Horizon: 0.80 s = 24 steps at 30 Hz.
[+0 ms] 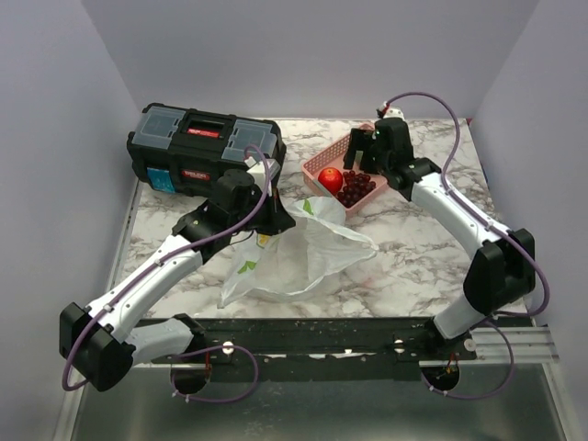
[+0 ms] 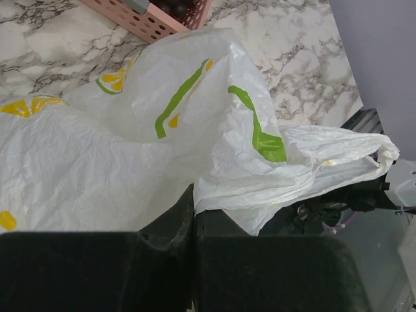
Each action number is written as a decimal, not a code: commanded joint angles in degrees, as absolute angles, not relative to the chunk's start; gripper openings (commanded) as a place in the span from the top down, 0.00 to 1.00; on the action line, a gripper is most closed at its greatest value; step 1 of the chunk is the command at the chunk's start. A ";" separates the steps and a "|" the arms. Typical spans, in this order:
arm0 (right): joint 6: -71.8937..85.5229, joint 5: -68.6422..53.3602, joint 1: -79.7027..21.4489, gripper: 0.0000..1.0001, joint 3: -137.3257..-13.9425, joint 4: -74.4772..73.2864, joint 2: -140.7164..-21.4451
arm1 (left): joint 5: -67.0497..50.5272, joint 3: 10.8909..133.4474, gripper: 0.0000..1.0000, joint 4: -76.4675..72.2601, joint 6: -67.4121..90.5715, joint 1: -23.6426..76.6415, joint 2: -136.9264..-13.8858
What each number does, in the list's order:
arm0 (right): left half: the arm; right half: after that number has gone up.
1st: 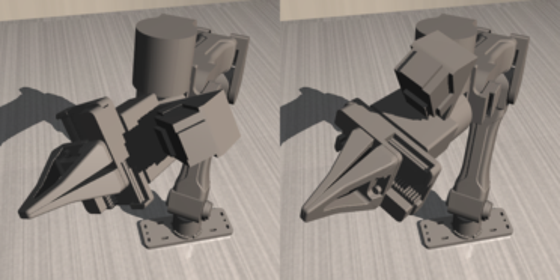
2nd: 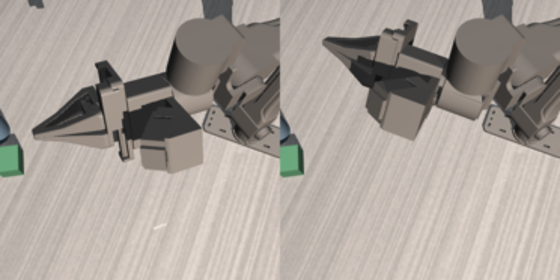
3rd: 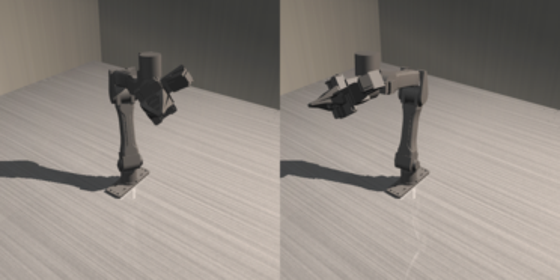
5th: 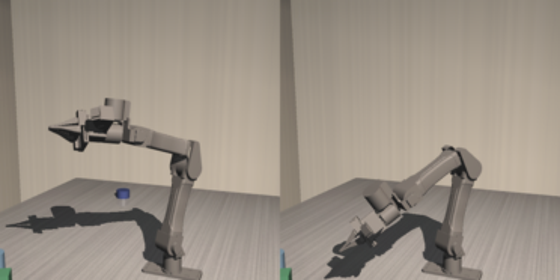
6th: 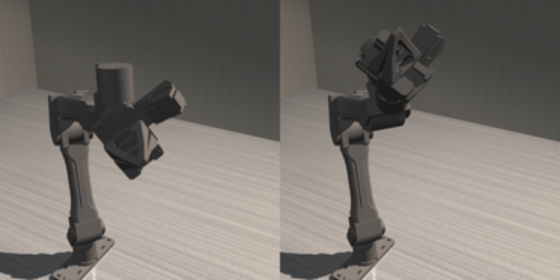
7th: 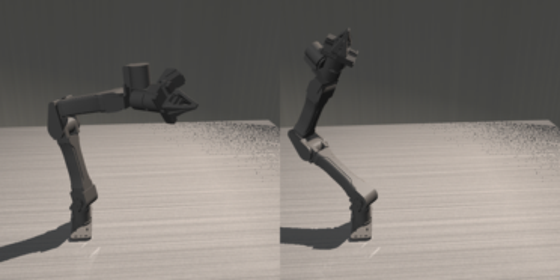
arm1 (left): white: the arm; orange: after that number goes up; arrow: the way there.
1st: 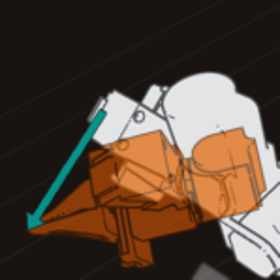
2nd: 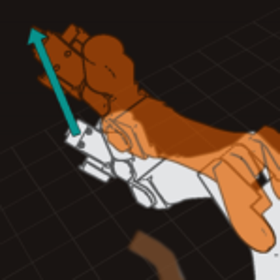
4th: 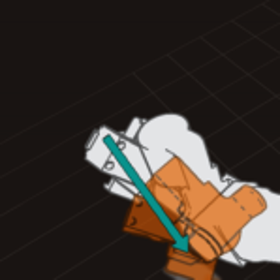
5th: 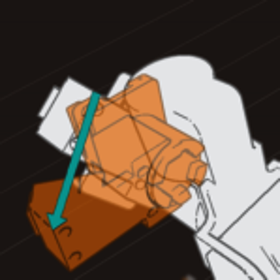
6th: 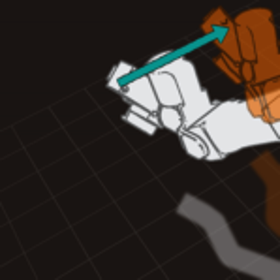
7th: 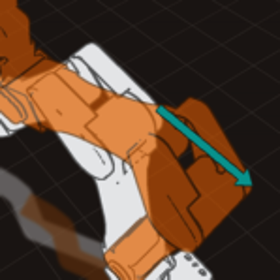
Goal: Take the fake fruits out of the plastic bag
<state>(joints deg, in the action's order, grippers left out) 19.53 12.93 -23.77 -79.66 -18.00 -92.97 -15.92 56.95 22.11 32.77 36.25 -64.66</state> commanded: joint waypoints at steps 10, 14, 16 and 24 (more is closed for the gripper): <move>27.14 9.80 -23.70 0.01 -53.05 -19.21 -60.54 | -16.55 63.92 0.94 27.21 31.14 36.45 -67.02; 26.88 13.28 -23.73 0.01 -50.88 -22.27 -52.36 | -13.62 67.57 0.67 29.36 29.05 36.47 -66.91; 26.76 14.16 -23.69 0.01 -50.67 -23.62 -48.96 | -11.56 69.31 0.56 30.91 27.78 36.43 -66.25; 27.17 14.20 -23.71 0.01 -54.44 -28.87 -38.22 | 0.79 75.06 0.05 37.22 21.98 36.47 -58.51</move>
<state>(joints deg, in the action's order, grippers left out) 26.39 12.62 -23.77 -51.66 -24.08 -41.56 -8.95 71.44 32.45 26.41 36.25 -64.31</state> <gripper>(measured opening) 0.987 0.872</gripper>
